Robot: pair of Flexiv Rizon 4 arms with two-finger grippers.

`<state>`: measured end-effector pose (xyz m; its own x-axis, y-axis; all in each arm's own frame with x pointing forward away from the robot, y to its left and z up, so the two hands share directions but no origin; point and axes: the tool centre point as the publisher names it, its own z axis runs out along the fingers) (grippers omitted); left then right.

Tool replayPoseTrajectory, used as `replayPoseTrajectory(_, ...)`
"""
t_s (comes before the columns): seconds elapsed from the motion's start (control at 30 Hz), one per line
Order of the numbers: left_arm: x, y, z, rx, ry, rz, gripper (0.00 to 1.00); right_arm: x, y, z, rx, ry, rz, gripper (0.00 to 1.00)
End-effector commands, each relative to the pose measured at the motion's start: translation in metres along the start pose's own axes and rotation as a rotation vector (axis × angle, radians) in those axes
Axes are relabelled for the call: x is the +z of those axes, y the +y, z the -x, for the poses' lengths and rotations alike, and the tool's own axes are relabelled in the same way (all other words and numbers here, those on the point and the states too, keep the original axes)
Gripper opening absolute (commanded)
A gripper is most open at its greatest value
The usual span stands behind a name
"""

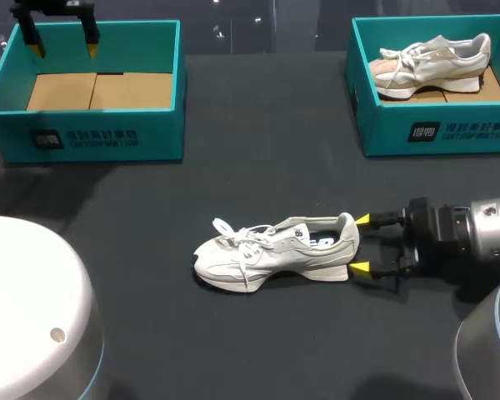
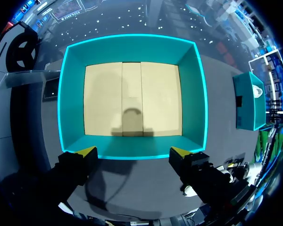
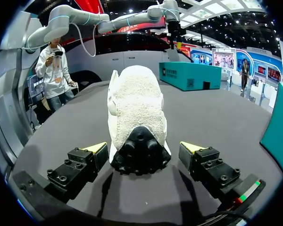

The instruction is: Take the shoe out of the shoebox, open the shoe tongue, remove and reinsert the insole, then place the shoe into the shoebox

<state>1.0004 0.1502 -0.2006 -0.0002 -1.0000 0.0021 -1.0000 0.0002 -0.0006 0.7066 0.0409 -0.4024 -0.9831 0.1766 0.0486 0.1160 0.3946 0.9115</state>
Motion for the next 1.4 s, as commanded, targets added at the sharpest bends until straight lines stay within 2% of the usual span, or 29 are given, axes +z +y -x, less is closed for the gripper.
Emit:
replayPoseTrajectory(0.03, 0.000, 0.000, 0.000, 0.000, -0.001, 0.000, 1.00, 0.008, 0.000, 0.000, 0.001, 0.009, 0.008, 1.00)
replayPoseTrajectory(0.5, 0.000, 0.000, 0.000, 0.000, -0.001, 0.000, 1.00, 0.027, 0.005, 0.000, 0.014, 0.045, 0.026, 1.00)
replayPoseTrajectory(0.93, 0.000, 0.000, 0.000, 0.000, -0.001, 0.000, 1.00, 0.044, 0.011, -0.009, 0.005, 0.075, 0.039, 1.00)
replayPoseTrajectory(1.33, 0.000, 0.000, 0.000, 0.000, -0.001, 0.000, 1.00, 0.050, 0.012, -0.009, -0.012, 0.082, 0.052, 1.00)
replayPoseTrajectory(1.37, 0.000, 0.000, 0.000, 0.000, -0.001, 0.000, 1.00, 0.050, 0.011, -0.009, -0.014, 0.083, 0.053, 0.93)
replayPoseTrajectory(1.4, 0.000, 0.000, 0.000, 0.000, -0.001, 0.000, 1.00, 0.051, 0.011, -0.009, -0.015, 0.083, 0.054, 0.79)
